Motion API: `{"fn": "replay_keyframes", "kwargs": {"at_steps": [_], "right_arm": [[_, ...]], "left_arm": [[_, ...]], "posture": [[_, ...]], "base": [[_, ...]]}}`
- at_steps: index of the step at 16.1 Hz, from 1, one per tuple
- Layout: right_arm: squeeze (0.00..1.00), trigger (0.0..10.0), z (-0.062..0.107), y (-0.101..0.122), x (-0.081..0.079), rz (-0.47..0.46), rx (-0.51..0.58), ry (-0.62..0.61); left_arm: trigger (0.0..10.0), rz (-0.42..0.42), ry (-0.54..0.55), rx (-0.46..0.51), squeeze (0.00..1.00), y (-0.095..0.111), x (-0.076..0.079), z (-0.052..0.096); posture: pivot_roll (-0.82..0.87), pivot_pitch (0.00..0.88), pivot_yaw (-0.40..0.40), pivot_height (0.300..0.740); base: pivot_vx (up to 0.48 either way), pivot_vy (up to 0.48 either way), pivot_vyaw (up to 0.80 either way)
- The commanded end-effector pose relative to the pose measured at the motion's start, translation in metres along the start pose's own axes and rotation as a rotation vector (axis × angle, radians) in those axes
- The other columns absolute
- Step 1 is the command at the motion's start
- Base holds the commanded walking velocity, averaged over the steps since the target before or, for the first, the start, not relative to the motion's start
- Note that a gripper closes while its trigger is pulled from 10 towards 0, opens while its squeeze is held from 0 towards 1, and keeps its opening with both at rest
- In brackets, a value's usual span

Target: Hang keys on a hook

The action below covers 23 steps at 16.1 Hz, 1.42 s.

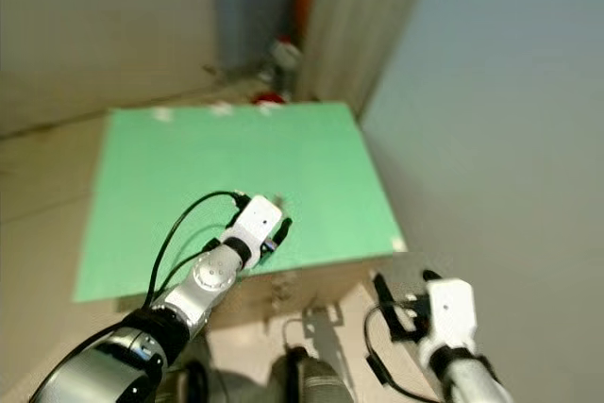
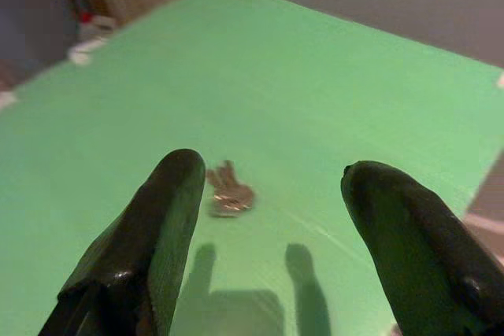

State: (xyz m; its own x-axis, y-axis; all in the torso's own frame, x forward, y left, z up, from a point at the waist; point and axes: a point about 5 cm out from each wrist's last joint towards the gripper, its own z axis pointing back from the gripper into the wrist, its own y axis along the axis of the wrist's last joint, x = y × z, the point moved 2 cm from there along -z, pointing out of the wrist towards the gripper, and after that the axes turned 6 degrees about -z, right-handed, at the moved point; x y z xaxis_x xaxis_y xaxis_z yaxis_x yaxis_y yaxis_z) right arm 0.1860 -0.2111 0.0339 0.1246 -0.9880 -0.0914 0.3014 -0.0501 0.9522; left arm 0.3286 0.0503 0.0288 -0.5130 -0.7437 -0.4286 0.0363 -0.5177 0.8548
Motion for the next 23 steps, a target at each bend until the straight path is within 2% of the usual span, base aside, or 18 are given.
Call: {"fn": "replay_keyframes", "kwargs": {"at_steps": [1,2,3,4,6,7,8,9,10,11,12,13,14,17,18,19,23], "right_arm": [[0.0,10.0,0.006,0.003,0.004,-0.003,-0.012,0.0],[0.0,10.0,0.007,0.002,0.003,-0.004,-0.021,0.003],[0.0,10.0,0.002,0.0,-0.002,-0.012,-0.038,0.02],[0.0,10.0,-0.009,-0.002,-0.009,-0.02,-0.042,0.043],[0.0,10.0,-0.031,-0.006,-0.022,-0.026,-0.053,0.081],[0.0,10.0,-0.045,-0.007,-0.028,-0.026,-0.053,0.084],[0.0,10.0,-0.071,-0.008,-0.038,0.011,-0.064,0.063],[0.0,10.0,-0.089,-0.009,-0.048,0.024,-0.073,0.056],[0.0,10.0,-0.099,-0.009,-0.056,0.016,-0.078,0.072],[0.0,10.0,-0.108,-0.008,-0.065,0.017,-0.082,0.089],[0.0,10.0,-0.117,-0.007,-0.073,0.017,-0.087,0.097],[0.0,10.0,-0.123,-0.007,-0.079,0.021,-0.09,0.105],[0.0,10.0,-0.128,-0.006,-0.081,0.023,-0.095,0.105],[0.0,10.0,-0.142,-0.001,-0.087,0.044,-0.083,0.093],[0.0,10.0,-0.144,0.002,-0.089,0.058,-0.066,0.092],[0.0,10.0,-0.145,0.004,-0.091,0.067,-0.057,0.092],[0.0,10.0,-0.153,0.012,-0.1,0.08,-0.04,0.082]], "left_arm": [[10.0,-0.009,0.009,-0.006,0.0,0.0,-0.003,-0.001],[10.0,-0.009,0.022,-0.018,0.0,-0.002,-0.007,-0.001],[10.0,0.019,0.087,-0.022,0.0,-0.001,-0.026,-0.002],[10.0,0.055,0.143,0.013,0.0,0.002,-0.041,0.0],[10.0,0.121,0.217,0.103,0.0,0.007,-0.061,0.009],[10.0,0.144,0.241,0.139,0.0,0.008,-0.067,0.017],[10.0,0.168,0.283,0.193,0.0,0.009,-0.074,0.037],[10.0,0.184,0.317,0.222,0.0,0.012,-0.08,0.057],[10.0,0.184,0.33,0.237,0.0,0.014,-0.081,0.068],[10.0,0.181,0.326,0.258,0.0,0.018,-0.081,0.084],[10.0,0.185,0.263,0.294,0.0,0.023,-0.072,0.104],[10.0,0.166,0.246,0.296,0.0,0.027,-0.067,0.123],[10.0,0.165,0.244,0.284,0.0,0.028,-0.065,0.133],[10.0,0.187,0.217,0.207,0.0,0.037,-0.047,0.178],[10.0,0.19,0.209,0.19,0.0,0.039,-0.041,0.188],[10.0,0.195,0.205,0.184,0.0,0.04,-0.038,0.192],[10.0,0.199,0.16,0.116,0.0,0.038,-0.016,0.2]], "posture": [[-0.34,0.263,-0.135,0.74],[-0.35,0.261,-0.132,0.74],[-0.31,0.253,-0.117,0.74],[-0.27,0.253,-0.103,0.74],[-0.17,0.251,-0.082,0.74],[-0.12,0.254,-0.08,0.74],[-0.04,0.263,-0.076,0.74],[0.02,0.28,-0.073,0.74],[0.02,0.28,-0.073,0.74],[0.2,0.325,-0.077,0.74],[0.25,0.342,-0.077,0.74],[0.32,0.368,-0.072,0.74],[0.34,0.379,-0.071,0.74],[0.43,0.43,-0.073,0.74],[0.43,0.439,-0.075,0.74],[0.43,0.443,-0.079,0.74],[0.43,0.473,-0.097,0.74]], "base": [[0.0,0.0,0.0],[0.0,0.0,0.0],[0.0,0.0,0.0],[0.0,0.0,0.0],[0.0,0.0,0.0],[0.0,0.0,0.0],[0.0,0.0,0.0],[0.0,0.0,0.0],[0.0,0.0,0.0],[0.0,0.0,0.0],[0.0,0.0,0.0],[0.0,0.0,0.0],[0.0,0.0,0.0],[0.0,0.0,0.0],[0.0,0.0,0.0],[0.0,0.0,0.0],[0.0,0.0,0.0]]}}
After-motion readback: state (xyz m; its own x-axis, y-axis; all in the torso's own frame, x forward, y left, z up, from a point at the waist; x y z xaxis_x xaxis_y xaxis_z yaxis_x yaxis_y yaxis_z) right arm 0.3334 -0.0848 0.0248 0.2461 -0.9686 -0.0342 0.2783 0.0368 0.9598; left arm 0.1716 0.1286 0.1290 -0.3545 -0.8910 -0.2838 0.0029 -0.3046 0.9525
